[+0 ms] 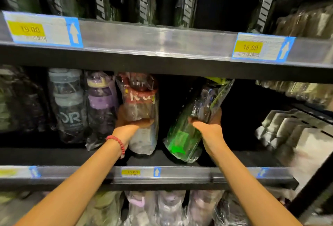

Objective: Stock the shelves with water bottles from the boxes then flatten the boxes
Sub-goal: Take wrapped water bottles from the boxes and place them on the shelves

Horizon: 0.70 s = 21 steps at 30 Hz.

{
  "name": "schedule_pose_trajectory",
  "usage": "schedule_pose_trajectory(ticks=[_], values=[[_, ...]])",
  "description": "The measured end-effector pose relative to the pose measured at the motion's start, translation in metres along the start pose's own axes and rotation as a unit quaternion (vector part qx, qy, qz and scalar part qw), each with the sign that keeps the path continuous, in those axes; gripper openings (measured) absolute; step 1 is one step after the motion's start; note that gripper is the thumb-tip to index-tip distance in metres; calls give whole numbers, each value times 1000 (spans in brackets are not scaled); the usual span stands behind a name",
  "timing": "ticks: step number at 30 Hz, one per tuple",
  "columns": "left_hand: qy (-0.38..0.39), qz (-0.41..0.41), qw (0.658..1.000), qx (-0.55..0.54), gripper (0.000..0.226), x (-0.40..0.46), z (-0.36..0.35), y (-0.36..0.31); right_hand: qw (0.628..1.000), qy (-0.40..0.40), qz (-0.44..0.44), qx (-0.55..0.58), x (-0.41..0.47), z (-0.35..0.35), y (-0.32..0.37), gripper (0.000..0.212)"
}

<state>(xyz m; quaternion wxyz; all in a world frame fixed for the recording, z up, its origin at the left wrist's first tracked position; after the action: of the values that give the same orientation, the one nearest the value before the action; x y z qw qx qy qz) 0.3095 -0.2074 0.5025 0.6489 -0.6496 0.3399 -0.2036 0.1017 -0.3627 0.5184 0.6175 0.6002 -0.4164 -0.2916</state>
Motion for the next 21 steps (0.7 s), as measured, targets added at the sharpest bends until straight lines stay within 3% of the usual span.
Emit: schedule_pose_trajectory(ticks=[2, 6, 9, 11, 16, 18, 19, 20, 21], values=[[-27, 36, 999, 18, 77, 2, 6, 12, 998, 0, 7, -55, -2, -1, 4, 83], [5, 73, 997, -37, 86, 7, 9, 30, 989, 38, 54, -134, -6, -11, 17, 84], [12, 29, 999, 16, 66, 11, 9, 29, 980, 55, 87, -170, -4, -20, 18, 91], [6, -12, 999, 50, 67, 9, 9, 19, 981, 93, 63, -159, -5, -30, 17, 98], [12, -73, 991, 107, 128, 3, 7, 8, 970, 125, 66, -198, -10, -39, 16, 96], [20, -84, 986, 141, 129, 0, 6, 2, 966, 115, 47, -225, -11, -36, 10, 77], [36, -83, 985, 146, 123, -1, 3, 2, 961, 111, 35, -252, -11, -32, 6, 53], [42, -64, 985, 154, 111, 0, 3, 5, 956, 103, 16, -276, -13, -29, 3, 29], [54, -47, 984, 161, 92, 2, 4, 9, 952, 104, 2, -288, -15, -26, -1, 20]])
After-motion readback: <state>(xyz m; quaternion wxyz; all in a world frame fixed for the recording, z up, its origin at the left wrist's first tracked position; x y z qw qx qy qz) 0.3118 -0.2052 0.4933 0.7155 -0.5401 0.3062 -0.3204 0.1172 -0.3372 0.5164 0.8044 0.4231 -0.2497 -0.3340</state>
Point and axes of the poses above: each hand's wrist, its own x-axis towards the middle knuckle, its own z-axis out of the back of the hand, y = z × x, the point moved 8 cm from there along x, towards the middle knuckle, and after that the axes turned 10 degrees about y, right-handed, at the moved point
